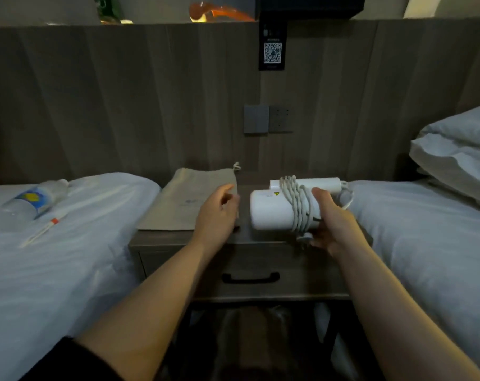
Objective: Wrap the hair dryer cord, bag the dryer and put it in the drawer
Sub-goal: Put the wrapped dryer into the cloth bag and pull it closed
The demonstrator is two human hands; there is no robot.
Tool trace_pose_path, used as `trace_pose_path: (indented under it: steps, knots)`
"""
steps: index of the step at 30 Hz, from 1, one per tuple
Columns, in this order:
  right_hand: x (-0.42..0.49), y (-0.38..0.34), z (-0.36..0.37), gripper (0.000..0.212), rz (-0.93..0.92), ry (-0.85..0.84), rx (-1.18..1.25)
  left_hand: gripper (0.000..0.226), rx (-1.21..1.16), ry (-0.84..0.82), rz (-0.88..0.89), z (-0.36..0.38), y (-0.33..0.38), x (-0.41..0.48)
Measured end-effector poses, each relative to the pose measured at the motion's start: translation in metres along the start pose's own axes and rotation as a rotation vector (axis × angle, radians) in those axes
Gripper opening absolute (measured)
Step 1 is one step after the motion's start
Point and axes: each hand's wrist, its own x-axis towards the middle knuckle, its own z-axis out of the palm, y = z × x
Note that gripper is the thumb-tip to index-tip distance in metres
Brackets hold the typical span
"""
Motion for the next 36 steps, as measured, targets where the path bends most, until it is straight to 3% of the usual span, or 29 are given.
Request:
trace_pose_path:
  steps: [4, 7, 9, 11, 15, 18, 20, 23, 25, 27, 29, 30, 32, 36]
  knots:
    - [0.030, 0.008, 0.013, 0.029, 0.054, 0.026, 0.106, 0.044, 0.299, 0.026, -0.005, 0.010, -0.035, 0.047]
    - [0.042, 0.007, 0.024, 0.030, 0.071, 0.026, 0.145, 0.050, 0.469, -0.123, -0.070, 0.023, -0.053, 0.066]
    - [0.048, 0.006, 0.027, 0.030, 0.083, 0.045, 0.152, 0.039, 0.575, -0.176, -0.069, 0.029, -0.062, 0.069]
    - [0.051, 0.007, 0.027, 0.030, 0.087, 0.065, 0.149, 0.030, 0.526, -0.175, -0.020, 0.032, -0.066, 0.068]
    - [0.048, 0.008, 0.016, 0.030, 0.080, 0.084, 0.161, 0.035, 0.414, -0.276, 0.055, 0.015, -0.061, 0.050]
    - [0.042, 0.010, 0.001, 0.033, 0.053, 0.108, 0.182, 0.027, 0.479, -0.038, 0.074, 0.001, -0.070, 0.023]
    - [0.036, 0.013, -0.010, 0.042, 0.021, 0.134, 0.193, 0.039, 0.594, 0.170, 0.014, -0.004, -0.070, 0.006]
    - [0.026, 0.016, -0.019, 0.051, 0.014, 0.158, 0.200, 0.047, 0.778, 0.297, -0.084, -0.006, -0.058, -0.001]
    - [0.019, 0.016, -0.021, 0.051, 0.028, 0.152, 0.190, 0.040, 0.781, 0.228, -0.008, 0.000, -0.048, -0.005]
    - [0.016, 0.016, -0.022, 0.049, 0.051, 0.138, 0.183, 0.033, 0.720, 0.011, 0.156, 0.021, -0.040, -0.013]
    - [0.015, 0.016, -0.026, 0.042, 0.070, 0.113, 0.182, 0.051, 0.702, -0.246, 0.232, 0.042, -0.036, -0.022]
    - [0.014, 0.016, -0.028, 0.038, 0.080, 0.105, 0.190, 0.058, 0.738, -0.293, 0.268, 0.049, -0.036, -0.022]
    - [0.012, 0.016, -0.033, 0.036, 0.096, 0.093, 0.206, 0.059, 0.757, -0.222, 0.348, 0.051, -0.041, -0.018]
    - [0.008, 0.014, -0.043, 0.051, 0.084, 0.070, 0.162, 0.027, 0.555, -0.161, 0.436, 0.035, -0.052, -0.012]
